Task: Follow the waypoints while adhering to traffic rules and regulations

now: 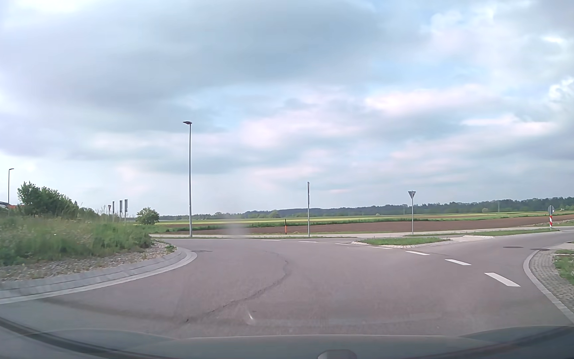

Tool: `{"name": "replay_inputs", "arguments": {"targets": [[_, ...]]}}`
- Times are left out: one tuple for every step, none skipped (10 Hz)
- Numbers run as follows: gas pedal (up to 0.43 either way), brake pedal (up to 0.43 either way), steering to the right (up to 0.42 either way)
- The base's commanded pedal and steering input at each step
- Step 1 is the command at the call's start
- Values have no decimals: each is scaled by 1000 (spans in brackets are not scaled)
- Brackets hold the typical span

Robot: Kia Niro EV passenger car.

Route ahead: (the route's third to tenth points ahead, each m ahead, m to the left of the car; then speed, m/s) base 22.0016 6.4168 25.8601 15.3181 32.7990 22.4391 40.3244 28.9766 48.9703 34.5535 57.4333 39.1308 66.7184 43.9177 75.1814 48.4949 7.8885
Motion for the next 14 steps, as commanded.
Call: {"name": "replay_inputs", "arguments": {"targets": [[150,0,1],[150,0,-13],[138,0,-35],[138,0,-58],[150,0,-79],[157,0,-105],[157,0,-128],[157,0,-140],[157,0,-153],[157,0,-161],[157,0,-169],[157,0,-182],[157,0,-199],[157,0,-215]]}}
